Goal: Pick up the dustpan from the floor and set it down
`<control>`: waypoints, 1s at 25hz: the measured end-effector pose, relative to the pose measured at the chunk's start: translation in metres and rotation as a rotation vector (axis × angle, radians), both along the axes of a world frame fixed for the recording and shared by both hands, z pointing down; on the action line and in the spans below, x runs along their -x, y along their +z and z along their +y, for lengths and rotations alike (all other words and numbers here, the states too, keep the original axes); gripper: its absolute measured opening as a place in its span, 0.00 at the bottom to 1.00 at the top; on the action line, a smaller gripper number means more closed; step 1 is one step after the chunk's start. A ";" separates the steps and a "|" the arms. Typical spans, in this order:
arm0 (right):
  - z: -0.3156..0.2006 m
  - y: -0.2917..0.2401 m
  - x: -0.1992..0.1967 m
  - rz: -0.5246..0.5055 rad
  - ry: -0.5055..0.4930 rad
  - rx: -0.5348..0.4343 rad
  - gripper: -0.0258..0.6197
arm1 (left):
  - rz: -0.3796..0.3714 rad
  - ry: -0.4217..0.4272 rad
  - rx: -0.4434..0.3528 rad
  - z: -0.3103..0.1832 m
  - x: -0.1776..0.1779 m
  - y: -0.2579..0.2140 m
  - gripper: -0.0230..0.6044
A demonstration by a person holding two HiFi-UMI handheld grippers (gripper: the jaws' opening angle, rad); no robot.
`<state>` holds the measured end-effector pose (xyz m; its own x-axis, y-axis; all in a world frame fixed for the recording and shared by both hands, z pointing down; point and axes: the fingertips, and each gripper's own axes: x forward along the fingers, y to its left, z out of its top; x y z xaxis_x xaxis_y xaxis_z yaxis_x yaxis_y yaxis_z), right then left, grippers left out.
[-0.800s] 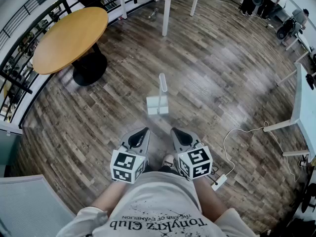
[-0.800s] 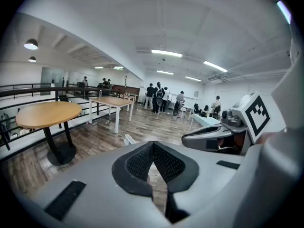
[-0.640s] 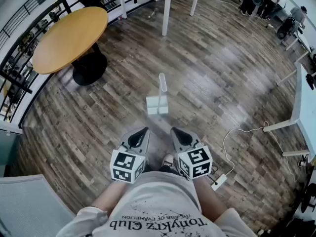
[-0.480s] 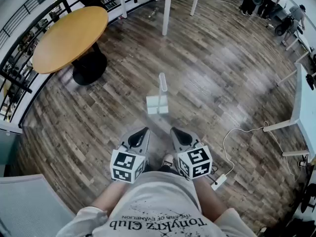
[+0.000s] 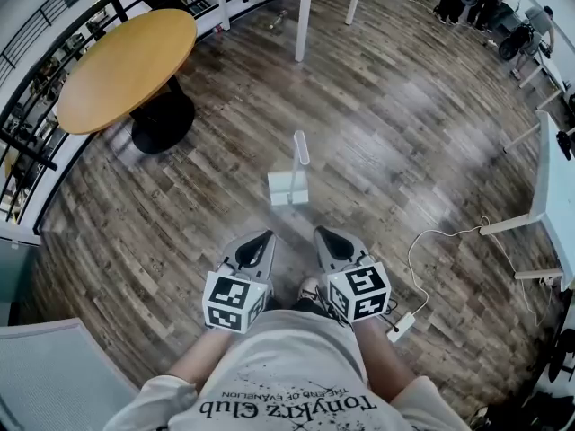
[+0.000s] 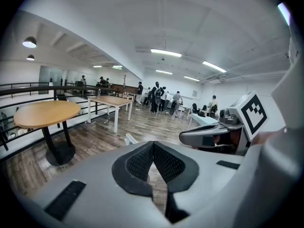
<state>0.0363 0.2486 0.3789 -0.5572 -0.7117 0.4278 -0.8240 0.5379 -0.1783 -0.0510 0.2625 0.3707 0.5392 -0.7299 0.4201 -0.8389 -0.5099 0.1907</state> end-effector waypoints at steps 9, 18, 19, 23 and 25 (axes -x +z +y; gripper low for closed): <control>-0.009 -0.010 0.033 0.020 0.059 -0.019 0.08 | 0.008 0.066 -0.031 -0.001 0.036 -0.012 0.07; -0.019 -0.011 0.033 0.046 0.106 -0.015 0.08 | 0.032 0.116 -0.030 -0.018 0.044 -0.009 0.07; -0.023 -0.010 0.032 0.045 0.107 -0.015 0.08 | 0.032 0.113 -0.029 -0.023 0.044 -0.009 0.07; -0.047 -0.004 0.031 0.039 0.098 -0.015 0.08 | 0.023 0.099 -0.029 -0.046 0.046 -0.004 0.07; -0.061 0.001 0.028 0.035 0.093 -0.012 0.08 | 0.019 0.087 -0.026 -0.059 0.044 0.000 0.07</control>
